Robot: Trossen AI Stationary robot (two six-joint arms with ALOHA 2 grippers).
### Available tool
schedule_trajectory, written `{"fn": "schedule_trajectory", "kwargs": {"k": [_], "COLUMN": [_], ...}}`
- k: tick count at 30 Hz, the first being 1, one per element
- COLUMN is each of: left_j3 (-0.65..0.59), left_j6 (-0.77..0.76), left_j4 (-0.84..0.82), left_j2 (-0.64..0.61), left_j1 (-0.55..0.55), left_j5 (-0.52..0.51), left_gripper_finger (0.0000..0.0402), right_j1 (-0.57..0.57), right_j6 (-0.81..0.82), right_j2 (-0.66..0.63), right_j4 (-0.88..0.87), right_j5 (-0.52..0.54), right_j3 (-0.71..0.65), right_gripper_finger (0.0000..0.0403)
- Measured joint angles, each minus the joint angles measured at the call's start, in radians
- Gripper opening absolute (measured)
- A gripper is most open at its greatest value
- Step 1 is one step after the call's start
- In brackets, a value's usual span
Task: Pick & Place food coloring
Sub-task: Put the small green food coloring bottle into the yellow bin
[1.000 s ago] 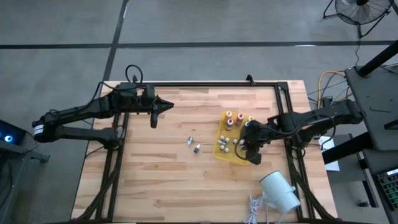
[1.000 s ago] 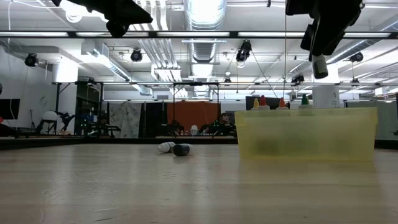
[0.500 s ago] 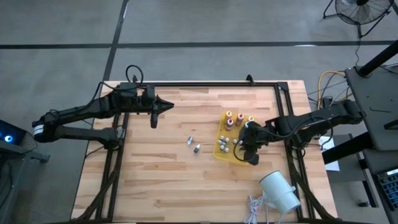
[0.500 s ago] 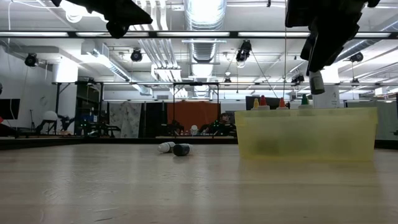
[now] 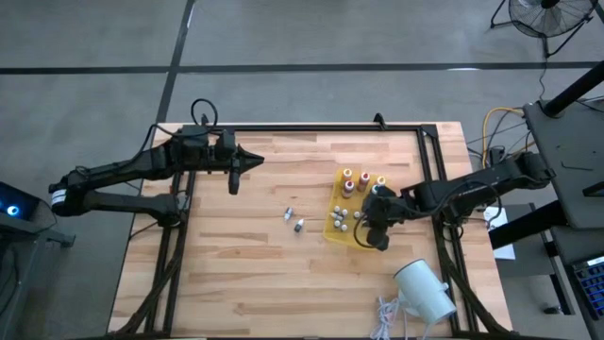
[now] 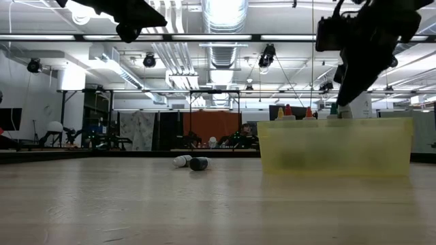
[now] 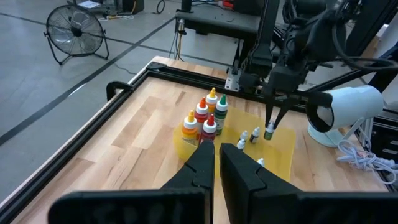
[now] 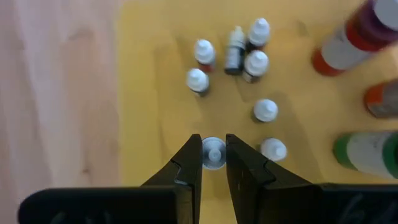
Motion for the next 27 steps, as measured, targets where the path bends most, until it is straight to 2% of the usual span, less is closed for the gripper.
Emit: {"fn": "schedule_trajectory", "kwargs": {"k": [8, 27], "left_j3": [-0.001, -0.001], "left_j6": [-0.001, -0.009], "left_j4": [0.000, 0.000], "left_j2": [0.000, 0.000], "left_j1": [0.000, 0.000], "left_j5": [0.000, -0.021], "left_gripper_finger": [0.0000, 0.0000], "right_j1": [0.009, 0.138], "right_j6": [0.018, 0.154], "right_j2": [0.000, 0.000], "right_j4": [0.025, 0.124], "right_j5": [0.027, 0.060], "right_j3": [-0.053, -0.153], "right_gripper_finger": [0.0045, 0.0045]}}
